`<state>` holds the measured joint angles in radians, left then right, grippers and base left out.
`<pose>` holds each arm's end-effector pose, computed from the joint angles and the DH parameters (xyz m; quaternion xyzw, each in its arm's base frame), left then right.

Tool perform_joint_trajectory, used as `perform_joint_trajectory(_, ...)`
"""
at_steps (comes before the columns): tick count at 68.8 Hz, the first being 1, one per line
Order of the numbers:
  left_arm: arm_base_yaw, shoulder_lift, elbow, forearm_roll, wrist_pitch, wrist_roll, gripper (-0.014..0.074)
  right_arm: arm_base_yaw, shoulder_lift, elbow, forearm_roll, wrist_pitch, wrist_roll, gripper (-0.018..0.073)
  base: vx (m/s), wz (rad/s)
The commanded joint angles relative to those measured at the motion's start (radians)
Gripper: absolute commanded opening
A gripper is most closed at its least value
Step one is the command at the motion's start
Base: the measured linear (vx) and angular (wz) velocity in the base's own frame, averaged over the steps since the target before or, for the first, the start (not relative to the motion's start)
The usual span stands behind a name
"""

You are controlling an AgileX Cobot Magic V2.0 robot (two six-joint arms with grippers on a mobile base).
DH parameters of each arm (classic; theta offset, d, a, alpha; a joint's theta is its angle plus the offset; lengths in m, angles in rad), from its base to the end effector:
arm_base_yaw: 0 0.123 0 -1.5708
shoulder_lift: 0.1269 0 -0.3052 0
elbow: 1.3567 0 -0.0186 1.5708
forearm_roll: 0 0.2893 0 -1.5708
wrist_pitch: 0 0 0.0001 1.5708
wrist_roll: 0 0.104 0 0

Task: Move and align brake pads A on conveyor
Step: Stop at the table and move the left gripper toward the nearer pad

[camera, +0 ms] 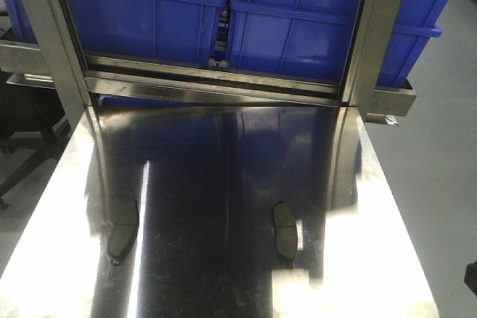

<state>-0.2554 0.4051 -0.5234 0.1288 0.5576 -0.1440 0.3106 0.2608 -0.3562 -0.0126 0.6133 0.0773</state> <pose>0.1120 -0.0219 0.3195 0.0708 0.8156 -0.0553 0.5715 0.0888 0.0277 0.2657 -0.1003 0.8359 0.0983 0.5307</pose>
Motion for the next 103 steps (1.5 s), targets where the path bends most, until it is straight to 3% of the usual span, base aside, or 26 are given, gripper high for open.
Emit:
perform_joint_trajectory(1,0.004,0.009,-0.026,0.004,-0.07,-0.007,-0.0006,0.0,0.007,-0.027,-0.005,-0.066,-0.012,-0.001,0.0,0.0)
perform_joint_trajectory(58,0.004,0.009,-0.026,0.004,-0.101,-0.007,0.0015,0.0,0.007,-0.027,-0.005,-0.065,-0.012,-0.001,0.0,0.0)
perform_joint_trajectory(68,0.004,0.009,-0.026,0.003,-0.095,-0.007,0.0151,0.0,0.007,-0.027,-0.005,-0.065,-0.012,-0.001,0.0,0.0)
perform_joint_trajectory(80,0.004,0.009,-0.026,-0.008,-0.1,-0.007,0.0548,0.0,0.007,-0.027,-0.005,-0.065,-0.012,-0.001,0.0,0.0)
perform_joint_trajectory(87,0.004,0.009,-0.026,-0.006,-0.1,-0.007,0.0728,0.0,0.007,-0.027,-0.005,-0.065,-0.012,-0.001,0.0,0.0)
perform_joint_trajectory(96,0.004,0.009,-0.026,-0.011,-0.105,-0.007,0.0722,0.0,0.007,-0.027,-0.005,-0.065,-0.012,-0.001,0.0,0.0)
perform_joint_trajectory(103,0.004,0.014,-0.026,-0.069,-0.138,-0.006,0.069,0.0,0.007,-0.027,-0.005,-0.065,-0.012,-0.001,0.0,0.0)
